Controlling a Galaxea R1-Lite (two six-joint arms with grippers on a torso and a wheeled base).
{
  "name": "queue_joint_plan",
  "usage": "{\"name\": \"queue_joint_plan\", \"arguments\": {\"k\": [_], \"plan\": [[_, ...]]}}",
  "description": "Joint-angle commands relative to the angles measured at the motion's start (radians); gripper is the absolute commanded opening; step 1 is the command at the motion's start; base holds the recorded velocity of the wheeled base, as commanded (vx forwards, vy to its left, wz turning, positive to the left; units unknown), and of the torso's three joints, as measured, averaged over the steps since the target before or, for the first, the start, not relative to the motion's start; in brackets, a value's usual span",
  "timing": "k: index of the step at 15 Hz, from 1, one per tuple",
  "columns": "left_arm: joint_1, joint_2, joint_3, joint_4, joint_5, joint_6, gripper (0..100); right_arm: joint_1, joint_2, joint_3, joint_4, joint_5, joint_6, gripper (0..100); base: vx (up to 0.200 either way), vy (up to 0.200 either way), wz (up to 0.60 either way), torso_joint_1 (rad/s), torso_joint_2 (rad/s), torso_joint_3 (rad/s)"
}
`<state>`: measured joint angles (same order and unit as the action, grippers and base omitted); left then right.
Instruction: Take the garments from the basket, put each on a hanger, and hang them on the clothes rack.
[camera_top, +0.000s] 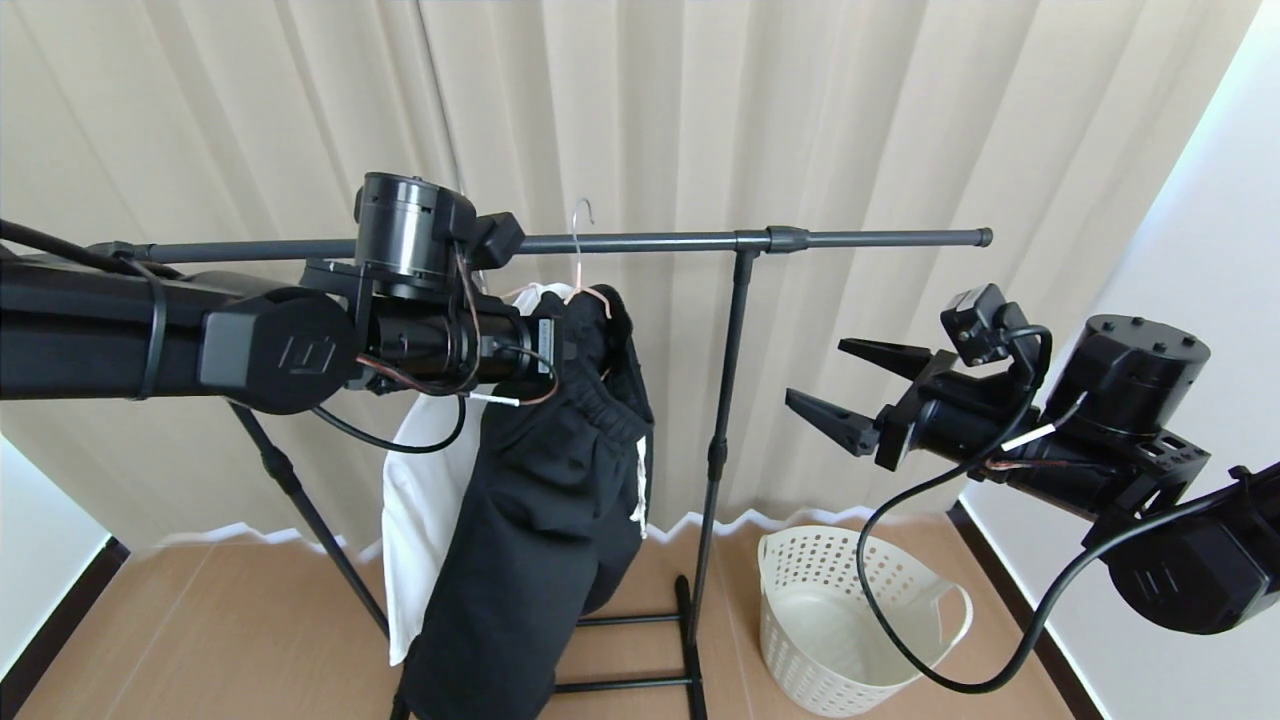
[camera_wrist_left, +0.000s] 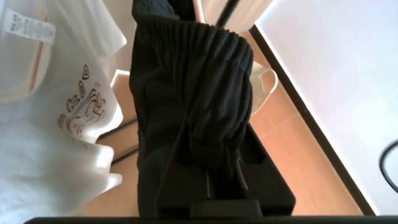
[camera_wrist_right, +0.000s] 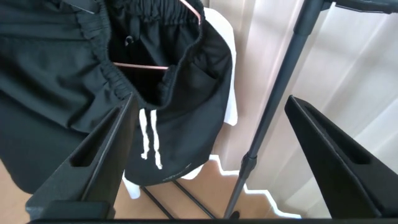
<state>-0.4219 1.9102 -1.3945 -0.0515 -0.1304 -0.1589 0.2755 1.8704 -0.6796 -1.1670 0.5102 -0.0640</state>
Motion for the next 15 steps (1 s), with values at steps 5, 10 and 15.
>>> {"name": "queue_joint_plan", "arguments": {"k": [5, 10, 15], "plan": [[0.026, 0.093, -0.097, -0.001, 0.006, -0.03, 0, -0.001, 0.004, -0.002, 0.0, 0.001, 0.0, 100, 0.0, 0.0, 0.0, 0.0, 0.0, 0.0], [0.026, 0.139, -0.15, -0.001, 0.006, -0.031, 0, 0.001, 0.004, 0.0, 0.0, 0.001, 0.0, 100, 0.0, 0.0, 0.0, 0.0, 0.0, 0.0], [0.025, 0.161, -0.166, -0.001, 0.006, -0.031, 0, -0.001, 0.004, 0.0, 0.0, 0.001, 0.0, 100, 0.0, 0.0, 0.0, 0.0, 0.0, 0.0]]}}
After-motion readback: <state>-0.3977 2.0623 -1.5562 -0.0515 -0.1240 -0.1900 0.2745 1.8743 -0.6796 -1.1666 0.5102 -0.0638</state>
